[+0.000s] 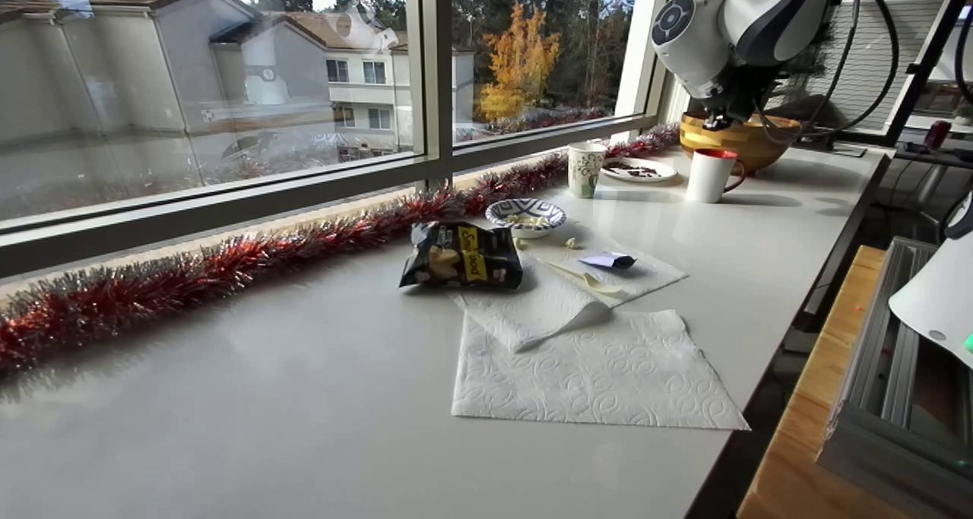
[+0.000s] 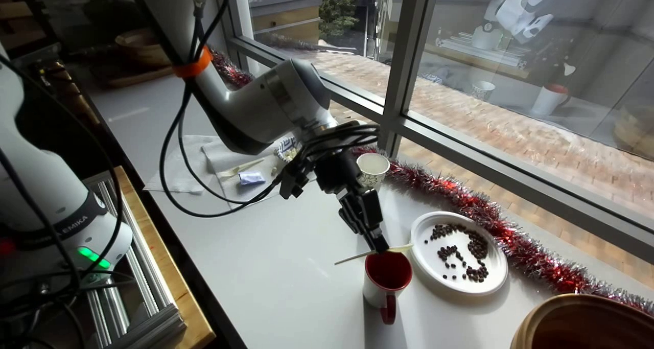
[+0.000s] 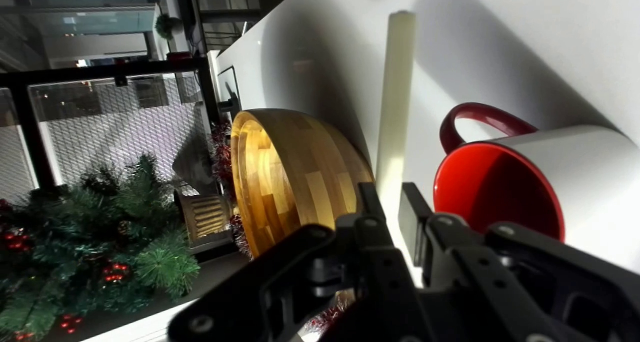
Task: Use the spoon to scoop some the contents of the white plate and put them in the white mug
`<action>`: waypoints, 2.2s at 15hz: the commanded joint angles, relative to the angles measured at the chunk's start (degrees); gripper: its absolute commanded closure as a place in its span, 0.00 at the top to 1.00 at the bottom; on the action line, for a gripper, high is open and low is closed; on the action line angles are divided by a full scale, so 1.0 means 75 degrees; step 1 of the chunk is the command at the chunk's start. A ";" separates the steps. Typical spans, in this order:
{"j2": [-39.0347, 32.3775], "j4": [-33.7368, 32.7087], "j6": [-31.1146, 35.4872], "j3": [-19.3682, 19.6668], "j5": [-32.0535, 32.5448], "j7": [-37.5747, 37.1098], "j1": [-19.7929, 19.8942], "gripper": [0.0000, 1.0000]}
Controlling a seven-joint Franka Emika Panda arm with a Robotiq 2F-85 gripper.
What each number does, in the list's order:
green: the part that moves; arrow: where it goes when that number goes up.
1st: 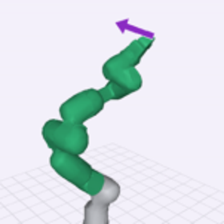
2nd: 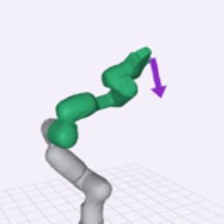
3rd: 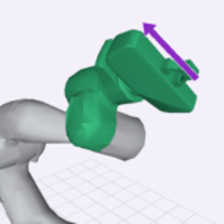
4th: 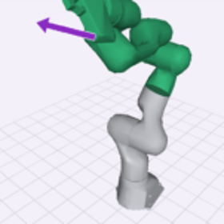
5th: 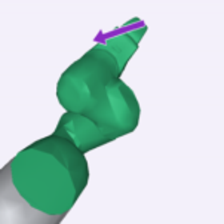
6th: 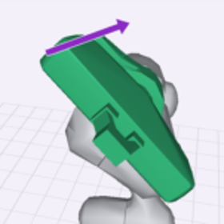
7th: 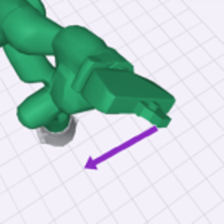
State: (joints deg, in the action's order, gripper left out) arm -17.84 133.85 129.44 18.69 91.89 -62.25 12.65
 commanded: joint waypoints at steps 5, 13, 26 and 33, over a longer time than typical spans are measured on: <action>0.0519 0.0221 0.0240 -0.0349 -0.0060 0.0149 0.0586 0.04; 0.1710 0.0369 0.1982 -0.0159 -0.2103 0.1845 0.1142 0.04; 0.2042 0.1982 0.5483 -0.1376 -0.9553 0.6543 0.2113 0.04; 0.1145 0.2075 0.6838 -0.5618 -1.3806 0.9787 0.4050 0.04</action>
State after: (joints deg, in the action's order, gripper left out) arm -5.73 151.67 177.75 -12.25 -0.45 0.63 37.28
